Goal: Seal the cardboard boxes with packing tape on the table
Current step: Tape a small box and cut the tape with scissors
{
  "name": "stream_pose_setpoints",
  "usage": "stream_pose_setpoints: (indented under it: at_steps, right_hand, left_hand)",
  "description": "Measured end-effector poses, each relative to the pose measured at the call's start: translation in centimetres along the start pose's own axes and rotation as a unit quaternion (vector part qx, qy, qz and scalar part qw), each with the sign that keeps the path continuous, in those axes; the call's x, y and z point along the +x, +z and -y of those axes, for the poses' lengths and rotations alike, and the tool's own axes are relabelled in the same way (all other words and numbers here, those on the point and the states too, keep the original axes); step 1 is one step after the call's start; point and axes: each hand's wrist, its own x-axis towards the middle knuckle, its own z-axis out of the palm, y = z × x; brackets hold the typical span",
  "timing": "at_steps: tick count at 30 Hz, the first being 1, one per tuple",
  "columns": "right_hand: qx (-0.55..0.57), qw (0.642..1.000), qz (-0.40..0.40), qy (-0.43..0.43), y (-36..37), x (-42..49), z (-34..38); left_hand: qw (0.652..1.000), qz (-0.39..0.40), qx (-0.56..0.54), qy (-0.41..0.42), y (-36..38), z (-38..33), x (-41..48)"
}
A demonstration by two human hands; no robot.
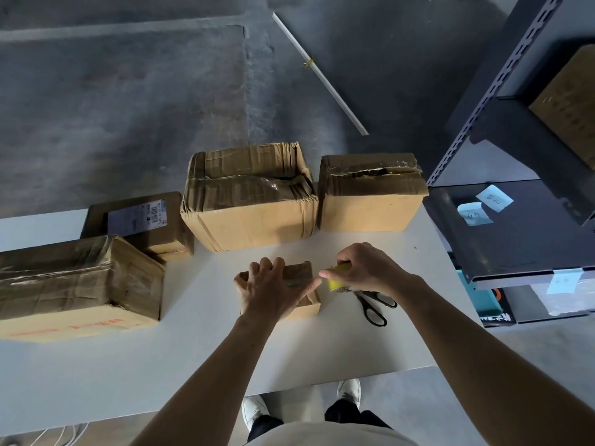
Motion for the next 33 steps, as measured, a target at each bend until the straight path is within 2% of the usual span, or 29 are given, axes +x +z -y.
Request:
stream_pose_setpoints:
  at_steps: [8,19,27,30,33]
  right_hand:
    - [0.025,0.999,0.014,0.022,0.2,0.2,0.0]
    - [0.074,0.995,0.034,0.060,2.2,0.6,-1.7]
    - [0.115,0.991,0.007,0.069,2.9,0.1,-2.2]
    - [0.132,0.989,0.004,0.062,2.8,-0.4,-2.3]
    - [0.169,0.984,-0.009,0.062,2.8,-0.9,-2.9]
  left_hand:
    - [0.997,-0.026,-0.065,0.028,0.0,1.2,0.5]
    - [0.992,-0.019,-0.104,0.069,-0.6,2.4,0.7]
    - [0.995,0.026,-0.071,0.059,-1.3,1.9,0.7]
    - [0.995,0.006,-0.056,0.078,-1.6,1.1,0.6]
    - [0.989,-0.007,-0.068,0.134,-2.0,-0.5,0.7]
